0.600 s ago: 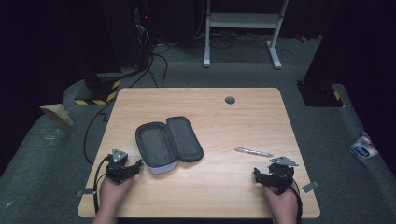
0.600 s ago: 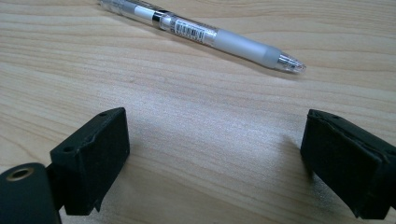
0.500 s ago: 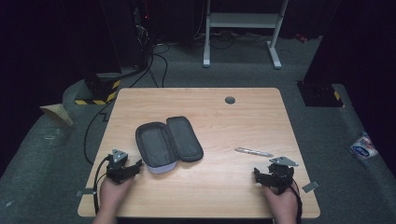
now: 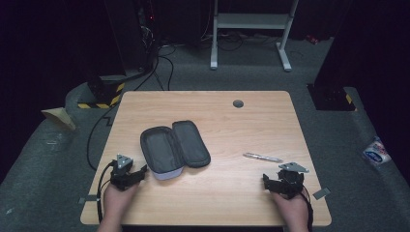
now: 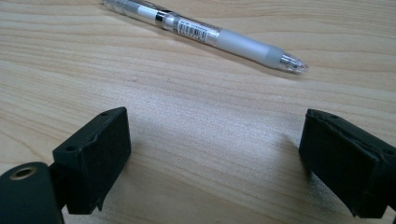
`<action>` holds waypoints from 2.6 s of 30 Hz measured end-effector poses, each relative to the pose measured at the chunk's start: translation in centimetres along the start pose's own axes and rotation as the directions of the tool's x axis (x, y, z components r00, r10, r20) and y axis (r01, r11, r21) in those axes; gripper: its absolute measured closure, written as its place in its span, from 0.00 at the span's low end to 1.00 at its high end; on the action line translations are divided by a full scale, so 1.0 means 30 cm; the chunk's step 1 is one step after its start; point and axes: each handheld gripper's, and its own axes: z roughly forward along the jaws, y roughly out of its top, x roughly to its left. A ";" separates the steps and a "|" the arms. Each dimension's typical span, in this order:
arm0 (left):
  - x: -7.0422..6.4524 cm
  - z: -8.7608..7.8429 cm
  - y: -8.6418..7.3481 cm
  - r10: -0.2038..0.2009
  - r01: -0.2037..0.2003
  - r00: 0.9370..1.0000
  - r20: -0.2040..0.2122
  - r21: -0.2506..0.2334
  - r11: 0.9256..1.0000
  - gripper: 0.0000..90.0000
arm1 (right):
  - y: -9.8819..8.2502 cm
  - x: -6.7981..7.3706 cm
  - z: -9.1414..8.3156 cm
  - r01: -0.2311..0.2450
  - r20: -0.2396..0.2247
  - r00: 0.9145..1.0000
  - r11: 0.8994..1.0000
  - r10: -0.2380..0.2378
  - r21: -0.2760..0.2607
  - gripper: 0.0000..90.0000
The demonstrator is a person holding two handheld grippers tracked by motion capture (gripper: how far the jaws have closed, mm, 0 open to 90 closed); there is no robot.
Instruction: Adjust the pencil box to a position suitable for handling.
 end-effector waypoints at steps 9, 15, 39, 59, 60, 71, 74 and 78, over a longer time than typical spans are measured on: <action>-0.008 -0.004 -0.002 0.028 -0.028 1.000 0.012 -0.005 1.000 0.43 | -0.003 0.001 -0.004 0.006 -0.002 1.000 1.000 -0.006 -0.003 0.11; -0.005 -0.005 0.008 0.012 -0.012 1.000 0.013 0.017 1.000 0.48 | -0.004 0.002 -0.005 0.006 -0.004 1.000 1.000 -0.006 -0.005 0.12; -0.044 -0.141 0.082 0.038 -0.019 0.995 0.089 -0.199 0.980 0.66 | -0.005 0.002 -0.006 0.015 -0.010 1.000 1.000 -0.015 -0.012 0.14; -0.173 -0.172 0.113 0.174 -0.132 0.972 0.161 -0.241 0.961 0.64 | -0.005 0.003 -0.006 0.015 -0.011 1.000 1.000 -0.015 -0.013 0.15; -0.180 -0.170 0.113 0.176 -0.133 0.970 0.170 -0.238 0.962 0.64 | -0.005 0.003 -0.006 0.015 -0.011 1.000 1.000 -0.015 -0.013 0.15; -0.225 -0.131 0.101 0.228 -0.188 0.944 0.237 -0.182 0.965 0.68 | -0.004 0.003 -0.007 0.017 -0.013 1.000 1.000 -0.017 -0.013 0.15; -0.228 -0.127 0.100 0.228 -0.186 0.941 0.251 -0.180 0.966 0.69 | -0.004 0.003 -0.007 0.017 -0.013 1.000 1.000 -0.017 -0.013 0.15; -0.238 -0.119 0.095 0.240 -0.201 0.934 0.265 -0.166 0.965 0.69 | -0.004 0.003 -0.007 0.016 -0.013 1.000 1.000 -0.017 -0.014 0.15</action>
